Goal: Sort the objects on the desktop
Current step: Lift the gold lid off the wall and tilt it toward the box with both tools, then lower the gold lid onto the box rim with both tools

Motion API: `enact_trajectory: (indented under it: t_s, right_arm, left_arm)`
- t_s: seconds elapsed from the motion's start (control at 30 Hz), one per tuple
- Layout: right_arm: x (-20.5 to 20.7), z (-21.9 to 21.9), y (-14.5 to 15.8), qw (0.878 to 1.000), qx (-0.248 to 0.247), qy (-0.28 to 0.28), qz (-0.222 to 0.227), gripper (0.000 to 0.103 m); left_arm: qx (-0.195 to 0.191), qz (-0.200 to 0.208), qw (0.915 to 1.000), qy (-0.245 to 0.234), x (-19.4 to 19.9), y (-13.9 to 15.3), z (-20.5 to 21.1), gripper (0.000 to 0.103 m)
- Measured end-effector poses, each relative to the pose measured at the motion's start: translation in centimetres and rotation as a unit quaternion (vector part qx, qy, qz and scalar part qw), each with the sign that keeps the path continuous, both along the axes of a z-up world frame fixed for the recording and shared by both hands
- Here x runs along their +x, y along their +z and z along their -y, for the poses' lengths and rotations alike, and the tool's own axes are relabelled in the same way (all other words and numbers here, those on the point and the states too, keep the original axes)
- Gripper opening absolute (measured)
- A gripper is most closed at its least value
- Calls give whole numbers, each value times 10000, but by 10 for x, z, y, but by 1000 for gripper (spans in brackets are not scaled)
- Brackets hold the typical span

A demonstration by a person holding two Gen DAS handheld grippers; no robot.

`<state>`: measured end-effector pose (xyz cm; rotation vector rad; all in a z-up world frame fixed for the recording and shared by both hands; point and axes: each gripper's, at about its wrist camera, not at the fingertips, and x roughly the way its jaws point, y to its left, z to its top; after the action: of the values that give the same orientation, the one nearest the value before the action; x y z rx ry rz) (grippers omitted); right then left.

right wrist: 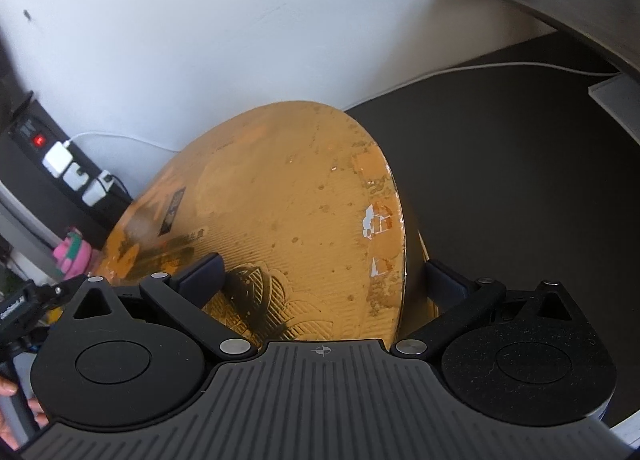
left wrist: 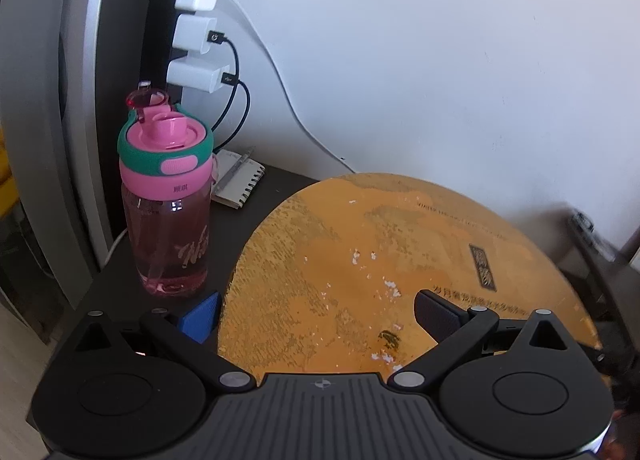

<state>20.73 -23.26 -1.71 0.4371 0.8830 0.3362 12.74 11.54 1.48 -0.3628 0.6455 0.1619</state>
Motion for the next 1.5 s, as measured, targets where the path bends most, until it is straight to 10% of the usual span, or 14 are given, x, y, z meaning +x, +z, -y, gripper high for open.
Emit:
enact_trajectory:
  t_s: [0.27,0.8,1.27,1.5]
  right_arm:
    - [6,-7,1,9998,-108,-148,-78,103]
    - [-84,-14,54,9961,-435,-101,754,103]
    - [-158,-57,59,9872,-1181,356,1013,103]
    - [-147,-66,57,9867,-1281,327,947,103]
  left_arm:
    - [-313,10,9995,23,4,2,-9,101]
    - [571,827,9927,-670,-94,39,19,102]
    - [896,135,9940,-619,-103,12,28,102]
    - [104,-426,9927,-1122,-97,-14,16,102]
